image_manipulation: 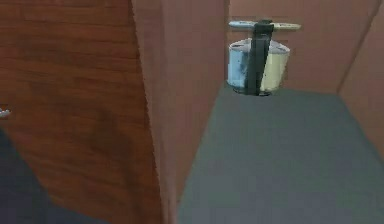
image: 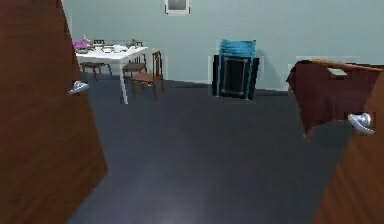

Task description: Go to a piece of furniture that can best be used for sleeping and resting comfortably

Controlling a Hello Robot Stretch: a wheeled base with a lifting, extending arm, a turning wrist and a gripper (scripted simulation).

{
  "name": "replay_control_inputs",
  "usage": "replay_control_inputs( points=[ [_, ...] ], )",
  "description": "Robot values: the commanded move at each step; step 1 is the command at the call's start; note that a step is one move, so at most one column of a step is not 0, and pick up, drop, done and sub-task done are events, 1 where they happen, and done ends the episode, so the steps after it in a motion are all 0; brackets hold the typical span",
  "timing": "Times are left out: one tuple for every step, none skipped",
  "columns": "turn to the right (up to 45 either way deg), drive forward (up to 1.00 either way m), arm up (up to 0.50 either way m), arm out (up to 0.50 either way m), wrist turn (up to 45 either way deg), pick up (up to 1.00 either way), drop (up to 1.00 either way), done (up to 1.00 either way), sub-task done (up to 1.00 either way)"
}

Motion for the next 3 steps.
replay_control_inputs(
  points=[
    [15.0, 0.0, 0.0, 0.0, 0.0, 0.0, 0.0, 0.0, 0.0],
    [0.0, 1.0, 0.0, 0.0, 0.0, 0.0, 0.0, 0.0, 0.0],
    [0.0, 0.5, 0.0, 0.0, 0.0, 0.0, 0.0, 0.0, 0.0]
  ],
)
